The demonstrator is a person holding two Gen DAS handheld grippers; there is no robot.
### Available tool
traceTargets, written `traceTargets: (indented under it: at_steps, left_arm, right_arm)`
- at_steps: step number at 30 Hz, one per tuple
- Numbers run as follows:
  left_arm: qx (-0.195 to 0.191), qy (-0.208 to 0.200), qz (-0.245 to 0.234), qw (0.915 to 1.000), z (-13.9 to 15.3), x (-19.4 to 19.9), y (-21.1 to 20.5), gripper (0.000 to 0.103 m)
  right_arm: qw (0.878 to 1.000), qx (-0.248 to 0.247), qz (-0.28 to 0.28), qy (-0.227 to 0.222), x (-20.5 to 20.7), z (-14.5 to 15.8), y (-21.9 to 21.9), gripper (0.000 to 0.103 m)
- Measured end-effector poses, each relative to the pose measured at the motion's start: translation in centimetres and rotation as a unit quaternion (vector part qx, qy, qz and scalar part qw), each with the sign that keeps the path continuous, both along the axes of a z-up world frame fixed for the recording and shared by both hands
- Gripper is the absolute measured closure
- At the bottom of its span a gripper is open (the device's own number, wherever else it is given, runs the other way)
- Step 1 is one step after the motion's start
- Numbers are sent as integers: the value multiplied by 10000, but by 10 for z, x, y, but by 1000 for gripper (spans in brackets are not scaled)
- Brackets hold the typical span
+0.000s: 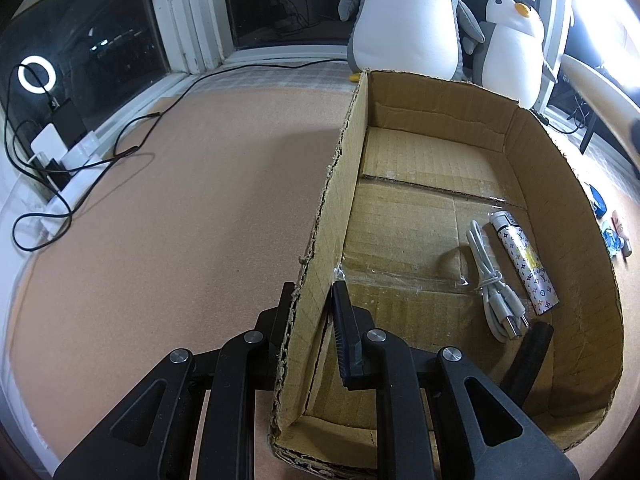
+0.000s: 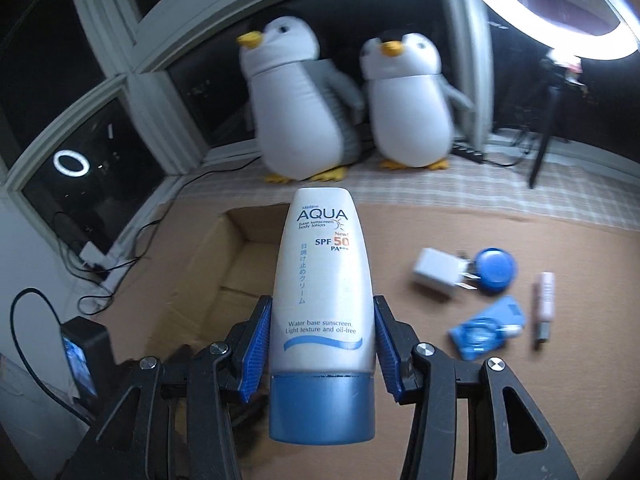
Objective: Organize rigid objects
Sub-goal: 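Carry the sunscreen bottle into the box and open the right gripper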
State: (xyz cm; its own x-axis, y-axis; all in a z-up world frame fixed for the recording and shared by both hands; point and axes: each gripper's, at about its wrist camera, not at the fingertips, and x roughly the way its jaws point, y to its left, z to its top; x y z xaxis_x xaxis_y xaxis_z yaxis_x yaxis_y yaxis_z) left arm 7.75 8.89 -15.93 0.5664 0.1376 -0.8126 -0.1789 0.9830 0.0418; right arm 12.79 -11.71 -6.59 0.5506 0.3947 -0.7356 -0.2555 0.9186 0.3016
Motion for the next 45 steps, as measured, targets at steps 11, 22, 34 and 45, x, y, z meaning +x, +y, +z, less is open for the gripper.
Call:
traceTargets:
  at_steps: [11,22,34,45]
  left_arm:
    - [-69,-31,6,10000,-1,-1,1,87]
    - [-182,-91,2,9998,-2,-3,3,88]
    - [-184,-104,11,9998,-1,-4,1,88]
    - [-157,-94,14,9998,-2,-4,2,87]
  right_arm:
    - [9970,-166,447,614,32,-30,80,59]
    - [9906,-283,73,1337,80,-64,109,59]
    - [9781,505,401,1977,97,-75,117,46]
    - [9842,549,411,1634,85,-51,95,46]
